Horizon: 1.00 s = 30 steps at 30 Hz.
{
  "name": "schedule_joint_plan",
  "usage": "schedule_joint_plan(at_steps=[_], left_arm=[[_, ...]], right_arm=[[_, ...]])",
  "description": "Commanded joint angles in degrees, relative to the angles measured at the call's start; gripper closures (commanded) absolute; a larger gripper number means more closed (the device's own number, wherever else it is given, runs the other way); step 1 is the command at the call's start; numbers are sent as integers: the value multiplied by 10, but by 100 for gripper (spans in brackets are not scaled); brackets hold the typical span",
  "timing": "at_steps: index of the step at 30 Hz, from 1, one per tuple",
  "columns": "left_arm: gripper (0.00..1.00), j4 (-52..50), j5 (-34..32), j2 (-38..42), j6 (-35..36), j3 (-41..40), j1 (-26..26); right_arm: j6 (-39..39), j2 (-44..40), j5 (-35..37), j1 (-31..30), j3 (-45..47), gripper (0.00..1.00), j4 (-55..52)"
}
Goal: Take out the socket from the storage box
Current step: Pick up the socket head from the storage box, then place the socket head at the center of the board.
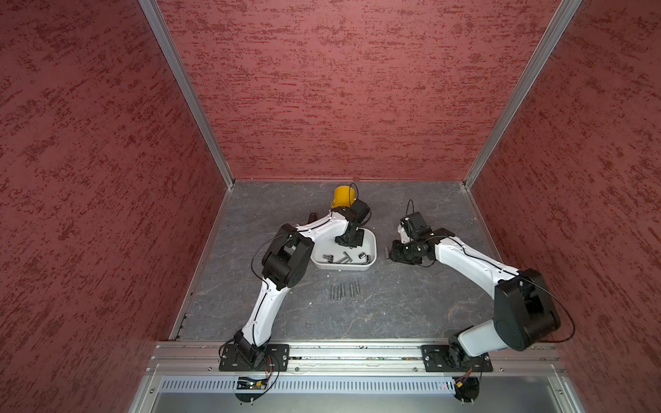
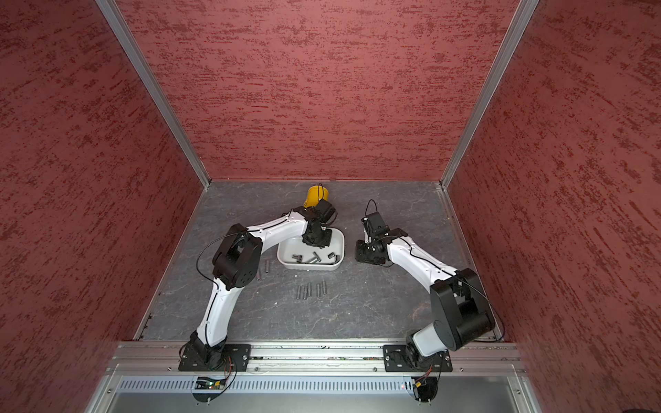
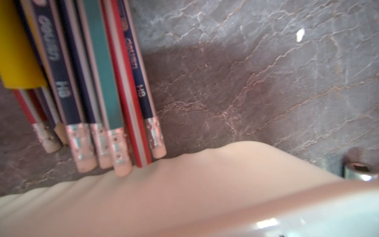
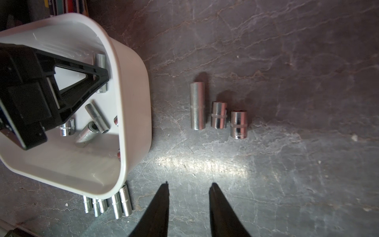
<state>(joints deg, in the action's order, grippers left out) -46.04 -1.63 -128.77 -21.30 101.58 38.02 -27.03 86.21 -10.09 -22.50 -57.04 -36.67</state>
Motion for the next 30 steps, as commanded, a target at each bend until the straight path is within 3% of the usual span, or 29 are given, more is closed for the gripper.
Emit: schedule_joint_plan(at_steps=[1, 13, 23, 30], left_arm=[[88, -17, -7, 15, 9, -3, -5], [92, 0, 52, 137, -20, -62, -19], [92, 13, 53, 339, -47, -271, -92], [93, -11, 8, 505, -88, -441, -171]], right_arm=[[-5, -1, -3, 3, 1, 64, 13], [-6, -3, -8, 3, 1, 64, 16], [-6, -7, -25, 1, -19, 64, 5], [-5, -2, -33, -7, -38, 64, -1]])
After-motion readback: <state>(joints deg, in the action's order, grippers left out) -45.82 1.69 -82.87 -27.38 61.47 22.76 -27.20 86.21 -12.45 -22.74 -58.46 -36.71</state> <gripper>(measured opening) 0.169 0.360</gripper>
